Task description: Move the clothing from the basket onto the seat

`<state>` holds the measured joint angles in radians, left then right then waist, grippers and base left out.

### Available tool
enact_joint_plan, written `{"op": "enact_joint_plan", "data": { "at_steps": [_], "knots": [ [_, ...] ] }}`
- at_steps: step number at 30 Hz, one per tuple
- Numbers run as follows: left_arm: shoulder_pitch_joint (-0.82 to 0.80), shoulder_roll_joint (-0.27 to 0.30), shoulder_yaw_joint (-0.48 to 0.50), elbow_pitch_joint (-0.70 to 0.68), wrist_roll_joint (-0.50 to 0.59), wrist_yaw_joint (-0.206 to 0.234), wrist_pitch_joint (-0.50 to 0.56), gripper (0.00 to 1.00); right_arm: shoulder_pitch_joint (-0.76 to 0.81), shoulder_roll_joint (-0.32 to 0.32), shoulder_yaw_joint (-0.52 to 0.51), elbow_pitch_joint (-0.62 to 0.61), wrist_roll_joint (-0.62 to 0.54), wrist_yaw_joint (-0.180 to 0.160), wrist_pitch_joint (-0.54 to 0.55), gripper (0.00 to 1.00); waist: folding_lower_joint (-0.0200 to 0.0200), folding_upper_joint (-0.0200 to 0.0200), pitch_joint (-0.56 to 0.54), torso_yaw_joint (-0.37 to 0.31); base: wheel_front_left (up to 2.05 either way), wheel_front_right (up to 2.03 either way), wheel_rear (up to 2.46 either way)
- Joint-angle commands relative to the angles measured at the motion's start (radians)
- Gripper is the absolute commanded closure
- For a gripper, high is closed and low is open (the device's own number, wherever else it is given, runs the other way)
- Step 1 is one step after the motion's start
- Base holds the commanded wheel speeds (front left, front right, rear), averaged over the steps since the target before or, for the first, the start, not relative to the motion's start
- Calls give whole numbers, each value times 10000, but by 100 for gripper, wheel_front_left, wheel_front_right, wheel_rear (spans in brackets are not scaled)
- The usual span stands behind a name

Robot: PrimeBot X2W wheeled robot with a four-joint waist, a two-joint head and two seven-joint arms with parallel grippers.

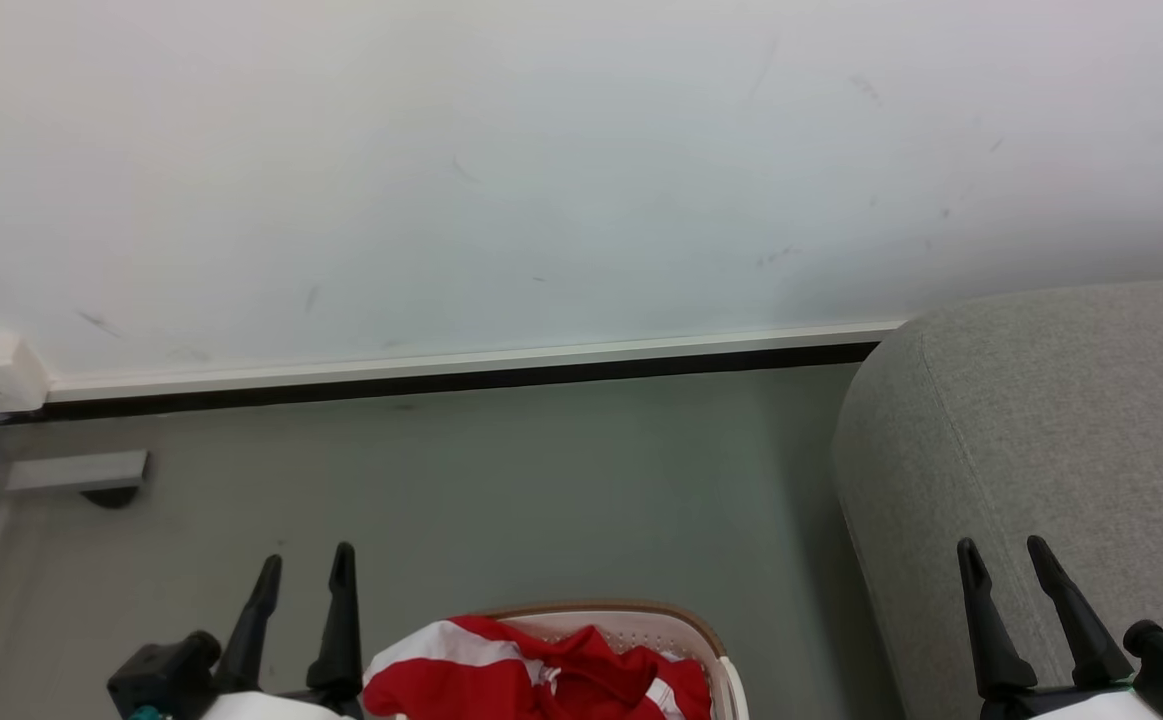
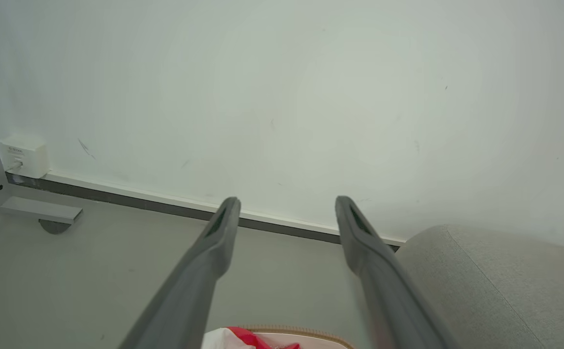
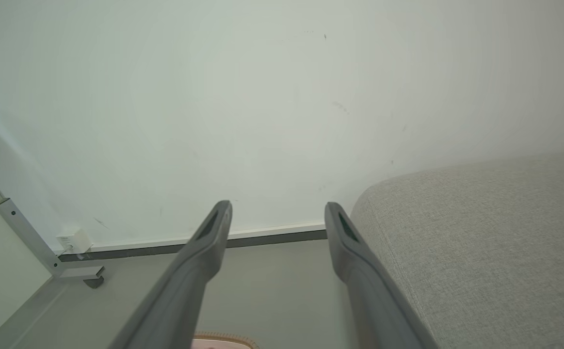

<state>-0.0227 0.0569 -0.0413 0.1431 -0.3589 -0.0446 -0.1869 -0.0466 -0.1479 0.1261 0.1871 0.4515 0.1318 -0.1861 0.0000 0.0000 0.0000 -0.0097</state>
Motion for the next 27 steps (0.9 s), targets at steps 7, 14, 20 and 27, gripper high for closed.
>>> {"op": "enact_joint_plan", "data": {
  "at_steps": [7, 14, 20, 27],
  "knots": [
    [85, 26, 11, -86, 899, -34, -221, 0, 149, 32, -105, -108, -402, -16, -222, 0, 0, 0, 9, 17, 0, 0, 0],
    [124, 22, 2, -35, 1554, -46, -384, 0, 223, 81, -223, -94, -611, -16, -373, 0, 0, 0, 25, 30, 0, 0, 0],
    [196, 9, 35, -3, 2008, -43, -496, 0, 287, 80, -166, -10, -858, -17, -498, 0, 0, 0, 25, 25, 0, 0, 0],
    [204, 5, 39, 68, 2547, -99, -628, 0, 265, 67, -82, 0, -1227, -20, -638, 0, 0, 0, 59, -1, 0, 0, 0]
  ]
}}
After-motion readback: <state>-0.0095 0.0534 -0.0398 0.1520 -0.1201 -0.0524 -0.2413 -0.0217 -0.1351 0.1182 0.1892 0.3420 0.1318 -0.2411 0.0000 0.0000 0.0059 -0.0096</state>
